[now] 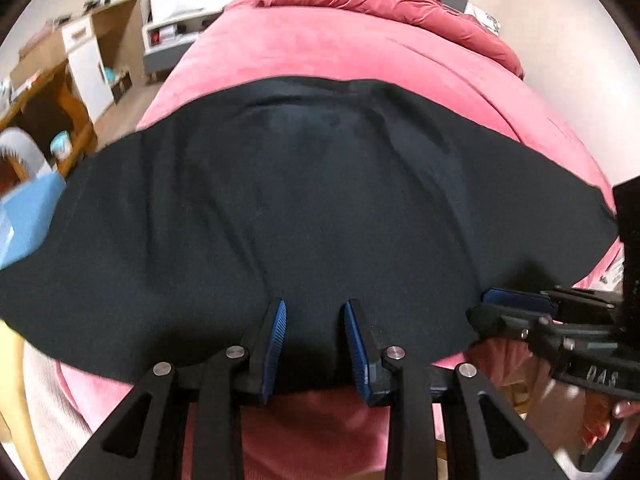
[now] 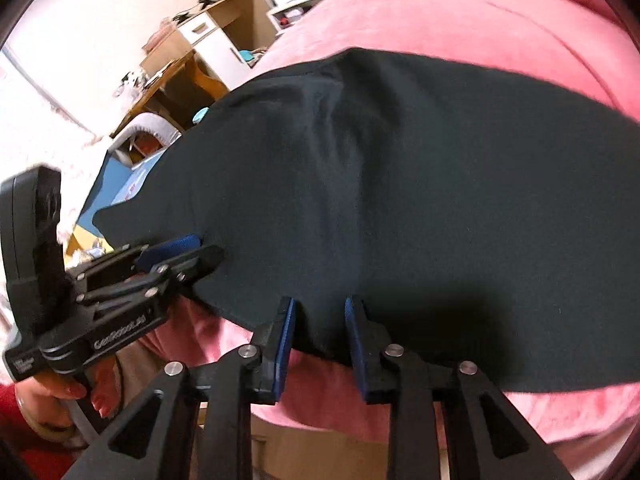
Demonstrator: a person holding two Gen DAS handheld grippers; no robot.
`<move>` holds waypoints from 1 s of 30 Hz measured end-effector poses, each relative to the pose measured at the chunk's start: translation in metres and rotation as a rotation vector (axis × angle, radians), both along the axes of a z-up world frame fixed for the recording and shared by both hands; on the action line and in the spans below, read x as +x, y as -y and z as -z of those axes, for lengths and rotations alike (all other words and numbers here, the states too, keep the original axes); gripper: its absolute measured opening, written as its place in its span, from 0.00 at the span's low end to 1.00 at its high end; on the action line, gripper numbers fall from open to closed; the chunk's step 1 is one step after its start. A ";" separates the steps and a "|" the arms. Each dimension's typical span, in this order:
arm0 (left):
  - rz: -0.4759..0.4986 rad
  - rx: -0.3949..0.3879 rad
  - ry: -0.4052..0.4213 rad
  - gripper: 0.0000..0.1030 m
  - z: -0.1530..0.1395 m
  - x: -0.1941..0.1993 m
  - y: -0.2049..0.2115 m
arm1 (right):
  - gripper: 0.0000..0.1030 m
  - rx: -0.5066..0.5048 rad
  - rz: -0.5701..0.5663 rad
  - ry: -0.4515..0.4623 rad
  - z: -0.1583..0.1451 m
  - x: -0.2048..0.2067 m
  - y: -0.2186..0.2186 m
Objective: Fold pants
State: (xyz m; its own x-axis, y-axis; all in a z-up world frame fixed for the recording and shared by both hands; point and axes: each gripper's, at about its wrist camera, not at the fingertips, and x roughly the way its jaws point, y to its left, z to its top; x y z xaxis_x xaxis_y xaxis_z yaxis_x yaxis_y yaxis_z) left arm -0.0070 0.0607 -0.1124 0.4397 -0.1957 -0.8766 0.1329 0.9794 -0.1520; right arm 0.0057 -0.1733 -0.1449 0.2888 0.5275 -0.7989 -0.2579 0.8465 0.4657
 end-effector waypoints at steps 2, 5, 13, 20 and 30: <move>-0.025 -0.042 -0.019 0.30 -0.002 -0.001 -0.009 | 0.26 0.059 0.027 -0.011 -0.002 0.000 0.011; -0.065 -0.102 -0.015 0.30 -0.009 -0.003 -0.022 | 0.37 0.163 0.124 0.018 -0.015 -0.005 0.048; -0.021 -0.194 0.042 0.30 -0.024 0.012 0.007 | 0.47 0.147 0.526 0.103 -0.040 -0.013 0.197; 0.060 -0.154 0.030 0.30 -0.018 0.044 0.051 | 0.55 0.090 0.890 0.137 -0.037 -0.041 0.329; 0.060 -0.115 0.012 0.30 0.001 0.049 0.064 | 0.53 0.029 1.203 0.113 -0.013 -0.066 0.441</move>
State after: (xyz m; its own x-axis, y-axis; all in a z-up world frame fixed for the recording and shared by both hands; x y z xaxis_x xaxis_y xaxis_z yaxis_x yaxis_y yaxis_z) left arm 0.0420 -0.0031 -0.1131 0.4340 -0.3208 -0.8419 0.1933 0.9459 -0.2607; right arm -0.0604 -0.6146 -0.1317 0.6750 -0.1094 -0.7297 0.6474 0.5622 0.5146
